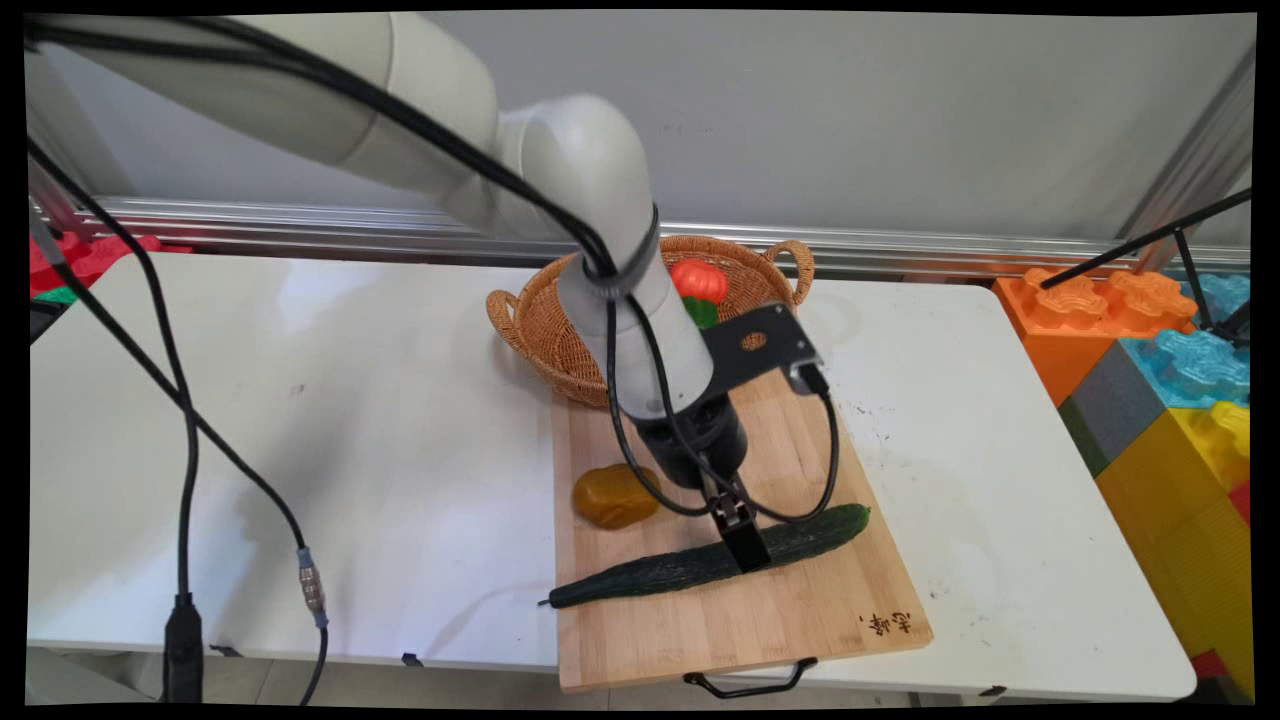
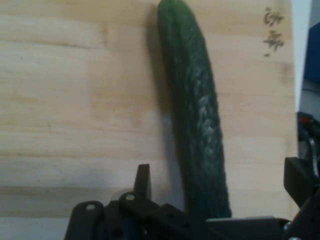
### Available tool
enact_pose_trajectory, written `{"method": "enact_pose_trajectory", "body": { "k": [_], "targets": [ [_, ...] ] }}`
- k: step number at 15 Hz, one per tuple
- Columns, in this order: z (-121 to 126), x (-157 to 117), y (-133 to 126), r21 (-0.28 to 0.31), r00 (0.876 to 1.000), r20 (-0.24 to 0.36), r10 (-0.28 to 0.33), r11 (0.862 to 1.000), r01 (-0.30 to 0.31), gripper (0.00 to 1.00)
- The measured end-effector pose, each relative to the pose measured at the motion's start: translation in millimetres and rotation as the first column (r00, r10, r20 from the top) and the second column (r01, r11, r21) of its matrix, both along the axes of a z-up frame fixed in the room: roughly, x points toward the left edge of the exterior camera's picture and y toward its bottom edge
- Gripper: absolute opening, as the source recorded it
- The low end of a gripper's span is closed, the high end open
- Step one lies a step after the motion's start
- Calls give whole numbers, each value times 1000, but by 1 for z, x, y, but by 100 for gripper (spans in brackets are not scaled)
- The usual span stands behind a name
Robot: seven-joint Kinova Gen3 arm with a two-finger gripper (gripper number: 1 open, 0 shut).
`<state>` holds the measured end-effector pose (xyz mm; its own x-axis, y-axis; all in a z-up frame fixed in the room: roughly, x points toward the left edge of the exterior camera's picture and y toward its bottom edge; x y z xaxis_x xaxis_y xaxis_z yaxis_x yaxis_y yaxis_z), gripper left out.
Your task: Pick up the cucumber from the cutting board
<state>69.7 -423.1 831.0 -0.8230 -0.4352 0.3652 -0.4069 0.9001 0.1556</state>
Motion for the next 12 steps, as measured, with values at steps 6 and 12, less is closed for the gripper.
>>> {"method": "enact_pose_trajectory", "body": {
  "k": [6,12],
  "targets": [
    [-27,-3,4,-14,1000,17,1,1000,0,100],
    [-41,-7,8,-27,1000,18,-3,1000,4,0]
  ]
}}
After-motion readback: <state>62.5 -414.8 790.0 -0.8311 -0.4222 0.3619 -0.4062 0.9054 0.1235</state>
